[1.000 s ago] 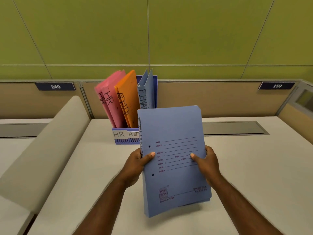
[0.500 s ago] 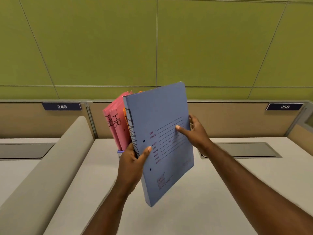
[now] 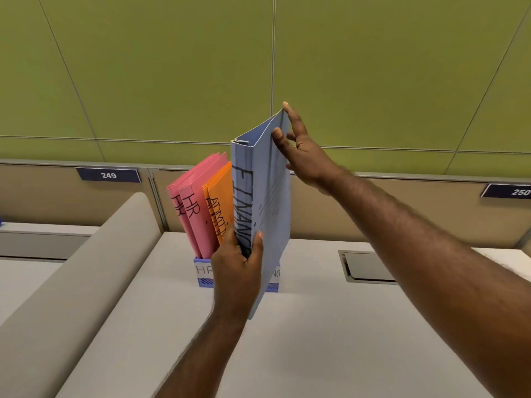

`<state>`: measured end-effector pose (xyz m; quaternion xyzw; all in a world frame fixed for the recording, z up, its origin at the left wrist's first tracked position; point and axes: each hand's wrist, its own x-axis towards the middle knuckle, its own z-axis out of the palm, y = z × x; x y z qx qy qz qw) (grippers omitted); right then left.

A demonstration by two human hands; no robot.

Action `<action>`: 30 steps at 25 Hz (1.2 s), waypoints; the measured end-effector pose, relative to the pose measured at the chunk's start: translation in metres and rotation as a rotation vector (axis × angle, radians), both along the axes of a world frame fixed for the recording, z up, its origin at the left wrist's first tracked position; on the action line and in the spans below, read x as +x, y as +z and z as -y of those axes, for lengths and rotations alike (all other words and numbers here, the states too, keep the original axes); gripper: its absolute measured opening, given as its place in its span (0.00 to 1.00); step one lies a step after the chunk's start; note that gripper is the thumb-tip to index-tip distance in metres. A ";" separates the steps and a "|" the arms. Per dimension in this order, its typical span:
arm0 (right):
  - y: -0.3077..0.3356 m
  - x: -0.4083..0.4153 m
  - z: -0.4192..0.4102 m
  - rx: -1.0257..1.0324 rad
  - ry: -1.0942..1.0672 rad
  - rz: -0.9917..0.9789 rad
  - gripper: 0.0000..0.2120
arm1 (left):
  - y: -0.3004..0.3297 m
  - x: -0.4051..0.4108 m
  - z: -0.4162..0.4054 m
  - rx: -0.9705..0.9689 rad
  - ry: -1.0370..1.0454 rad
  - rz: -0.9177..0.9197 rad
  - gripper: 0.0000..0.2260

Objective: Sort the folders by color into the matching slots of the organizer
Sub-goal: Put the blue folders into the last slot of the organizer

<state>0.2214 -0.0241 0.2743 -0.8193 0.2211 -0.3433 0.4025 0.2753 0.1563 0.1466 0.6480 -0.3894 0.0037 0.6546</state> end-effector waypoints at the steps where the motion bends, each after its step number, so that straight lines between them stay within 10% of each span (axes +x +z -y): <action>1: 0.005 0.003 0.003 -0.015 0.020 -0.008 0.32 | 0.001 -0.002 0.003 -0.018 0.016 0.015 0.13; 18: 0.025 0.028 0.048 0.043 0.153 -0.008 0.28 | -0.001 0.023 0.089 -0.091 0.109 0.106 0.12; 30: 0.008 0.026 0.043 -0.304 0.182 -0.042 0.42 | -0.017 0.038 0.141 -0.078 0.127 0.108 0.15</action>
